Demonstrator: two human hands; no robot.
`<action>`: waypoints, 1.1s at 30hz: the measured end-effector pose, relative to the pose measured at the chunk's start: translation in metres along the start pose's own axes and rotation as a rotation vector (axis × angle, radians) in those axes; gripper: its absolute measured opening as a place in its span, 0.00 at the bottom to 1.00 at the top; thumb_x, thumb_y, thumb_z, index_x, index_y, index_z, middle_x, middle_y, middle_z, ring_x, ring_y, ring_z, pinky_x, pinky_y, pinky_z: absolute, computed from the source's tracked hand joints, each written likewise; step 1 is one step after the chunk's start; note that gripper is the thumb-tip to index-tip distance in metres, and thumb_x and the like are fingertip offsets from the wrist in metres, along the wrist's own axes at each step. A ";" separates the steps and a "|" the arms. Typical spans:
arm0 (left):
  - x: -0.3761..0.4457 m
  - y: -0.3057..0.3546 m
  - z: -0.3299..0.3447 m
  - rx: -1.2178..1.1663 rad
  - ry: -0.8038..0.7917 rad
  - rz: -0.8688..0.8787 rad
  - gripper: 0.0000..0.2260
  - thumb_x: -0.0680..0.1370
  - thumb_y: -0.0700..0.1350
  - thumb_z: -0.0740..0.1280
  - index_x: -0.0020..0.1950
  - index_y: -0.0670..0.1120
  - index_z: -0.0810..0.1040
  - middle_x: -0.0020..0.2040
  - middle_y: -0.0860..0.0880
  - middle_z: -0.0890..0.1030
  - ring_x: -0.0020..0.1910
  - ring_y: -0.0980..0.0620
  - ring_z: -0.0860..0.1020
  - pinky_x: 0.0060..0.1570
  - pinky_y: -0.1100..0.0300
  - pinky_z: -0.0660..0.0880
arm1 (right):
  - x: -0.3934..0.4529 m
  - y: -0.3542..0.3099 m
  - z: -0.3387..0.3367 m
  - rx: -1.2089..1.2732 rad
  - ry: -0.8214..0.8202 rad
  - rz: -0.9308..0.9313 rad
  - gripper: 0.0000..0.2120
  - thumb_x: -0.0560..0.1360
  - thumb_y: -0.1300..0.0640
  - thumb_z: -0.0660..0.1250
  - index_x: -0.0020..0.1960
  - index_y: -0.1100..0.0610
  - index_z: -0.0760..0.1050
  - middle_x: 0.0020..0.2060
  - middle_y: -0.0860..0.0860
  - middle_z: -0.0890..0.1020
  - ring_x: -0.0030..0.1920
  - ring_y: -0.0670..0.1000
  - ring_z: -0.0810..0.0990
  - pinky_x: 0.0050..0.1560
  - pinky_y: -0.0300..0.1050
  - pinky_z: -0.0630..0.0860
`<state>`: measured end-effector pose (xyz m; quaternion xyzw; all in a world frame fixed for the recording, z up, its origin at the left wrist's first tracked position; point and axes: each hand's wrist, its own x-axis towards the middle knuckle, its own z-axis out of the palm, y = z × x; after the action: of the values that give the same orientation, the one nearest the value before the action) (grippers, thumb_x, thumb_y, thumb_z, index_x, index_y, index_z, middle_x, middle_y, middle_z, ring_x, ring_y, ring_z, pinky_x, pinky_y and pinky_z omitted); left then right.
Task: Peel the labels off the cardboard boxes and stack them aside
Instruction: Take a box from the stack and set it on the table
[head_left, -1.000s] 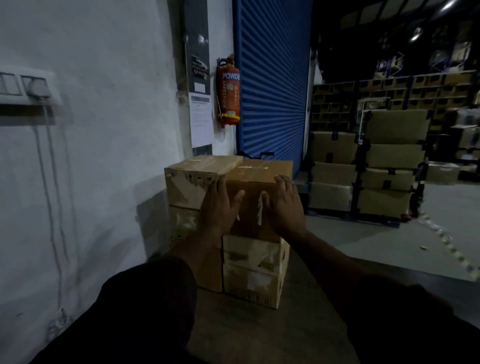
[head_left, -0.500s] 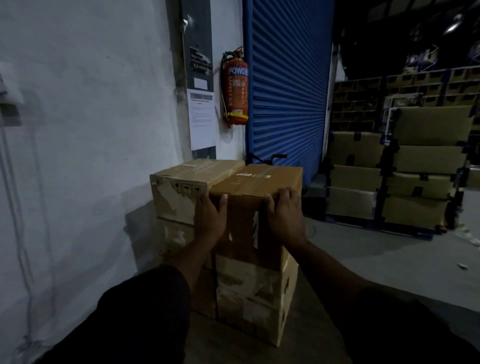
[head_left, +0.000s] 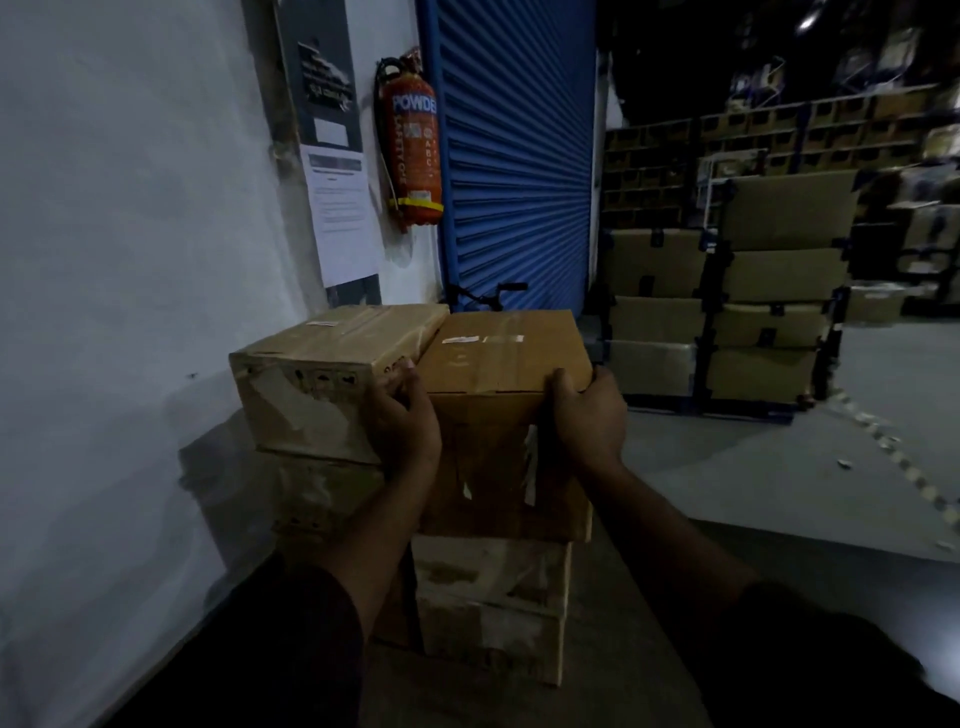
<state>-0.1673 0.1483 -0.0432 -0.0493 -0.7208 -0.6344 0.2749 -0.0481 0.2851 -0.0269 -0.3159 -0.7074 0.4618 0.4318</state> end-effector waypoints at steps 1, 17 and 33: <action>-0.002 0.001 0.002 -0.014 -0.021 0.018 0.20 0.80 0.60 0.60 0.58 0.45 0.79 0.56 0.48 0.80 0.55 0.50 0.77 0.57 0.52 0.74 | 0.002 0.001 -0.004 0.012 -0.004 0.009 0.23 0.75 0.44 0.63 0.64 0.58 0.71 0.55 0.54 0.80 0.53 0.56 0.79 0.51 0.50 0.76; -0.095 0.062 0.020 -0.234 -0.418 0.007 0.25 0.78 0.62 0.63 0.69 0.48 0.76 0.65 0.48 0.79 0.63 0.51 0.76 0.63 0.53 0.73 | -0.030 0.005 -0.128 -0.026 0.319 -0.023 0.25 0.79 0.46 0.63 0.71 0.56 0.68 0.59 0.54 0.78 0.53 0.49 0.75 0.51 0.39 0.68; -0.272 0.052 0.087 -0.236 -1.105 -0.306 0.28 0.71 0.62 0.74 0.62 0.50 0.67 0.59 0.49 0.76 0.55 0.49 0.77 0.48 0.54 0.75 | -0.076 0.126 -0.319 -0.153 0.403 0.170 0.21 0.79 0.44 0.63 0.63 0.58 0.71 0.57 0.54 0.80 0.57 0.52 0.79 0.52 0.45 0.75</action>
<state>0.0554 0.3155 -0.1263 -0.2985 -0.6807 -0.6229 -0.2441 0.2785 0.3896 -0.1034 -0.4921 -0.6107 0.3693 0.4986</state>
